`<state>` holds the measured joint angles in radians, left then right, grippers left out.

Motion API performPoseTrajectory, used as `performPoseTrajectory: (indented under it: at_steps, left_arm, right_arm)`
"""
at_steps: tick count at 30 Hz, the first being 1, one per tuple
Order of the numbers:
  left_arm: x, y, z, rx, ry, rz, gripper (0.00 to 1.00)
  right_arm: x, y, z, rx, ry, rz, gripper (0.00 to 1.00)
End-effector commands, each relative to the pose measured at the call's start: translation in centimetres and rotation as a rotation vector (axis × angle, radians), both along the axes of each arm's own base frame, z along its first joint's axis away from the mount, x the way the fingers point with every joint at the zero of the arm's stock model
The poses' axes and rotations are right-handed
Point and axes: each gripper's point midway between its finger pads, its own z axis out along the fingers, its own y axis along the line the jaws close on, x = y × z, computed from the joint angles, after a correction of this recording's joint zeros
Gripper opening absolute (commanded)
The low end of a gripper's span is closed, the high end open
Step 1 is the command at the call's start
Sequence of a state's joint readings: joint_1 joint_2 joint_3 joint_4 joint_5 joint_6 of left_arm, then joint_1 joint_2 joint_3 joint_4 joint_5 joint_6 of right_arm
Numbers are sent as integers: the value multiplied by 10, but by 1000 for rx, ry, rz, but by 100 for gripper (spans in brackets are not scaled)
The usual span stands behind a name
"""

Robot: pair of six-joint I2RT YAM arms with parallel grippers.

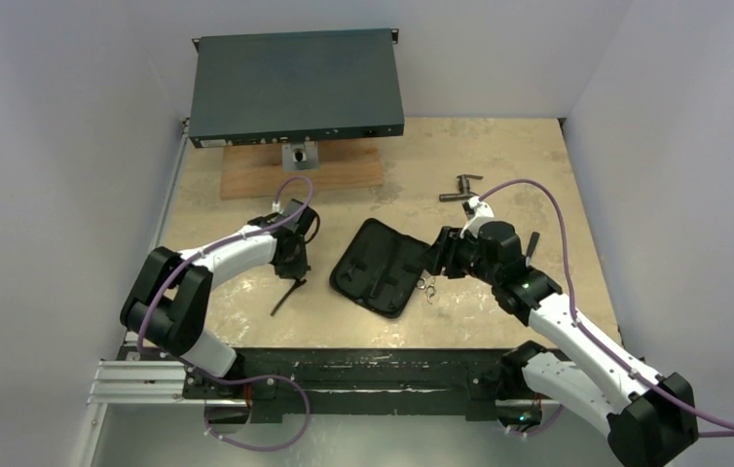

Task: Sort the hair-cutting tools
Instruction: Pick up the haircut tool at the center of the board.

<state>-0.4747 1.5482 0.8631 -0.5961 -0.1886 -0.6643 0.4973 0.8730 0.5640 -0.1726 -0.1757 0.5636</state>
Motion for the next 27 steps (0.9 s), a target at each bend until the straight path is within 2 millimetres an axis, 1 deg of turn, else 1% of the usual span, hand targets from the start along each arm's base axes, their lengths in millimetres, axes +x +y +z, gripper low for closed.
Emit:
performPoseTrajectory:
  at_steps: [1, 3, 7, 10, 15, 17, 19, 21, 23, 25, 27]
  left_arm:
    - [5, -16, 5, -44, -43, -10, 8]
    - [7, -18, 9, -44, -58, -11, 0]
    - [12, -23, 22, -70, -112, -6, 0]
    - [18, -23, 38, -76, -158, 5, 0]
    - [22, -15, 74, -76, -255, 41, 0]
    - [18, -10, 92, -80, -293, 56, 0]
    - [15, -9, 115, -111, -349, 60, 0]
    - [9, -15, 136, -163, -396, 38, 0]
    - [-2, -29, 156, -243, -438, -17, 0]
    - [-13, -45, 173, -332, -485, -69, 0]
    - [-26, -68, 188, -483, -519, -132, 0]
  right_arm:
    - [0, -2, 3, -4, -22, -1, 49]
    - [1, -2, 3, -4, -21, -2, 49]
    - [0, -3, 2, -6, -20, -3, 49]
    - [1, -4, 2, -10, -20, -6, 49]
    - [1, -4, 7, -8, -30, -9, 49]
    - [1, -3, 12, -1, -48, -3, 49]
    - [0, 1, 22, 28, -76, 22, 49]
    - [-5, 10, 36, 76, -116, 71, 50]
    - [-12, 19, 49, 127, -154, 137, 51]
    - [-19, 27, 60, 171, -189, 197, 53]
    - [-26, 34, 69, 215, -217, 257, 56]
